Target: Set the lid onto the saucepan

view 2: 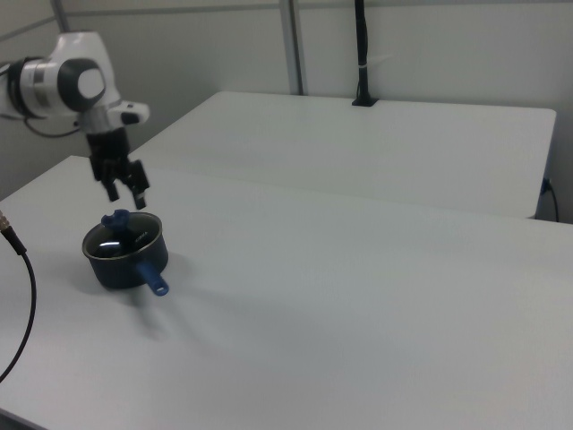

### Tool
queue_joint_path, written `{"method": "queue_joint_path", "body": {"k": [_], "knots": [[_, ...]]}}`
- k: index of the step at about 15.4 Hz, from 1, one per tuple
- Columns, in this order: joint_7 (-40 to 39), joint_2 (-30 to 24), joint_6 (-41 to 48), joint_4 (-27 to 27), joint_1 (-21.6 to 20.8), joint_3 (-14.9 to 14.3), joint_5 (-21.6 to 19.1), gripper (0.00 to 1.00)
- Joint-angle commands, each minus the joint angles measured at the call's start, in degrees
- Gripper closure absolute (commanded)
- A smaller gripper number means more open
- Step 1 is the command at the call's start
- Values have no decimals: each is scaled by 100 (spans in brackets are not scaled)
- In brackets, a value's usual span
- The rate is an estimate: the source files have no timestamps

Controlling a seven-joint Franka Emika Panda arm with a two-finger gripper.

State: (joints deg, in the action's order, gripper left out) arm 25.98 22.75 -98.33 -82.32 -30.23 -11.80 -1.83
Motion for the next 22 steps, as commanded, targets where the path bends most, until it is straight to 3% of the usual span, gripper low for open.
{"method": "queue_joint_path", "body": {"k": [1,3,8,13,22], "knots": [[-531,-472,235,-56,411,-33,-98,0],[-1164,-640,638,-65,684,-51,-55,0],[-1314,-684,718,-73,1079,-60,68,0],[-2043,-947,780,-73,1668,-60,104,0],[-2080,-974,710,-47,1889,-68,341,0]]}}
